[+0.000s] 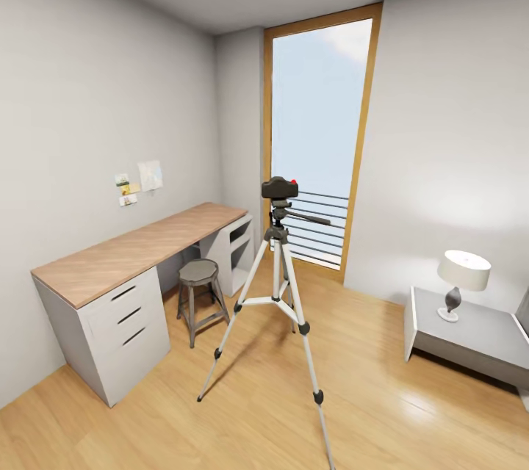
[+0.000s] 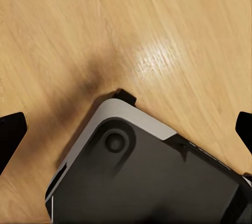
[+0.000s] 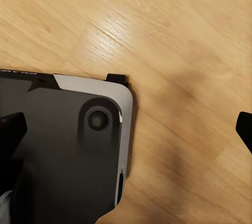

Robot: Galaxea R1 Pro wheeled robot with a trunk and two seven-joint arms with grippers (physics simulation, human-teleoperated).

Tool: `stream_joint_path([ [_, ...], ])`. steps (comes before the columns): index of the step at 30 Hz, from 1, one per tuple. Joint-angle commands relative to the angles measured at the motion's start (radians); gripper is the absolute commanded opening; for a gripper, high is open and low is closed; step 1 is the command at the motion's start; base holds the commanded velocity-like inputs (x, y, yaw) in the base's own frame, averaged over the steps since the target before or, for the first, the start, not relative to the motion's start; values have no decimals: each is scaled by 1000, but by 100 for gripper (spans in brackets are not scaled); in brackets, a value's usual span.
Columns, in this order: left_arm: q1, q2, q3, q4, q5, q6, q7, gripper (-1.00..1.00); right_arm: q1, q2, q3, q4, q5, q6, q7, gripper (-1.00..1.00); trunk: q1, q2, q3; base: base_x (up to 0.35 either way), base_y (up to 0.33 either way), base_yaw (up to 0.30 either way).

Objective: Attach the digital camera to the camera tripod in the bedroom.

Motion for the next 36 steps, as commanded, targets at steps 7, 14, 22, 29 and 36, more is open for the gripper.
stream_joint_path([
  [7,21,-1,-11,0,6,-9,2,100,0,-1,2,3,6,-5,1,100,0,-1,0,0,0,0],
  [14,25,4,-12,-1,6,-11,3,100,0,-2,2,3,6,-6,1,100,0,-1,0,0,0,0],
  [22,26,8,-14,-8,5,-12,3,100,0,-1,2,3,5,-6,1,100,0,-1,0,0,0,0],
  [29,26,6,-14,-16,6,-13,3,100,0,-1,2,3,4,-4,1,100,0,-1,0,0,0,-13],
  [36,26,8,-15,-15,5,-13,3,100,0,-2,2,1,4,-4,1,100,0,-1,0,0,0,-44],
])
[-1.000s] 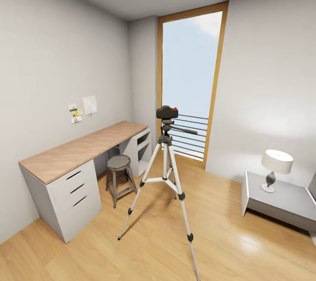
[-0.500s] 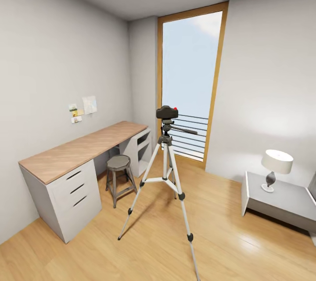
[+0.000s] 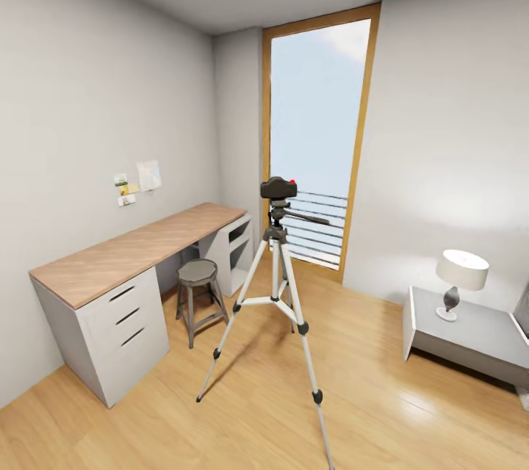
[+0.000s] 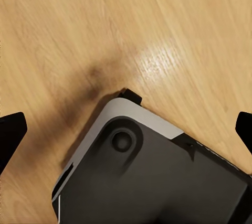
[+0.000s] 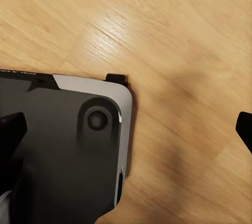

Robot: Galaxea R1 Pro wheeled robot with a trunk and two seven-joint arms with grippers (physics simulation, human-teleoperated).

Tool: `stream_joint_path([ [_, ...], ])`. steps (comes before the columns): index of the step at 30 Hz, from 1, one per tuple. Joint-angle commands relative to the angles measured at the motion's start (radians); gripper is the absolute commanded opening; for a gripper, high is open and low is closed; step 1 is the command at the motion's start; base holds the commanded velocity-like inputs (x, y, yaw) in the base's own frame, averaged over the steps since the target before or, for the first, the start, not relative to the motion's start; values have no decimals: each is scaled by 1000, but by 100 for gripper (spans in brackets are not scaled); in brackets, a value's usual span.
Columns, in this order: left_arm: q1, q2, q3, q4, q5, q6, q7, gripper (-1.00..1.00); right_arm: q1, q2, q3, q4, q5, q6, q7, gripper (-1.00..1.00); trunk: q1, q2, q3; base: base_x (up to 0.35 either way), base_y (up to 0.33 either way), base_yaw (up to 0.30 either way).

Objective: Attach the digital camera to the camera tripod in the bedroom.

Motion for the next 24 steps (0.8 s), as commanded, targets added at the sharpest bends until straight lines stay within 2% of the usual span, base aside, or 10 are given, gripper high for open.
stream_joint_path([
  [1,0,0,-9,0,6,-1,3,100,-1,0,2,3,6,-4,2,100,0,-1,0,0,0,-15],
  [24,0,1,-9,-1,4,-1,3,100,-1,-1,7,2,16,-8,4,100,0,-1,0,0,0,-2],
])
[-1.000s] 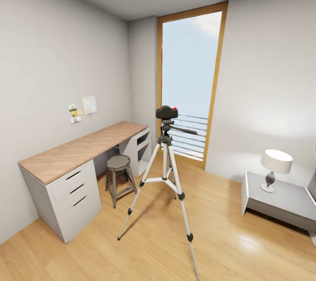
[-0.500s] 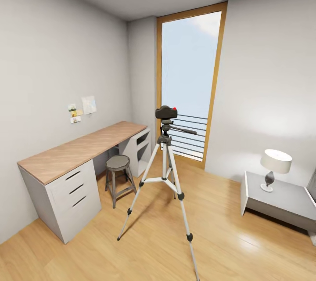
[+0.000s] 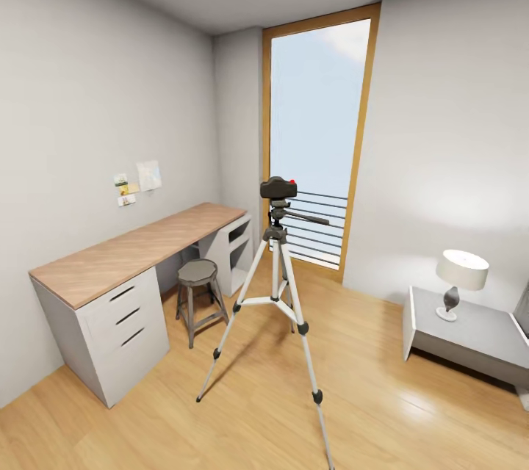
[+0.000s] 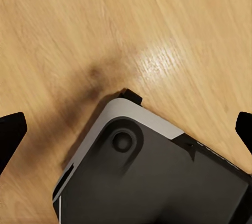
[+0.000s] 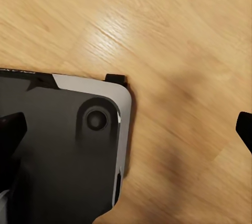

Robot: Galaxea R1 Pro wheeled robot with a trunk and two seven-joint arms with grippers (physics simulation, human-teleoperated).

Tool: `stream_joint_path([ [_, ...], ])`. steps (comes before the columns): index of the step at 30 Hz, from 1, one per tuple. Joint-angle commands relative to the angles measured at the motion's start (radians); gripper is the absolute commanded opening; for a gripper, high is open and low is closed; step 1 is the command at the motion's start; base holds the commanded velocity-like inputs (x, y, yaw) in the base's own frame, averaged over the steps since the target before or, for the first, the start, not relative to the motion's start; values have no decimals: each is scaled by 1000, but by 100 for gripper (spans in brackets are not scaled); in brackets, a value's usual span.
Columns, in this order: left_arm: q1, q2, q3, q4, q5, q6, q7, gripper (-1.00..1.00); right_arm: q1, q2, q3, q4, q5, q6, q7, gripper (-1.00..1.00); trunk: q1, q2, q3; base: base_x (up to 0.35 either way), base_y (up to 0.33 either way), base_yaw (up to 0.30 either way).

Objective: Attach the digital camera to the camera tripod in the bedroom.

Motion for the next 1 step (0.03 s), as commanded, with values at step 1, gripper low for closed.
stream_joint_path([
  [1,0,0,-8,-1,7,-1,4,100,-1,0,2,3,7,-4,2,100,0,-1,0,0,0,0],
])
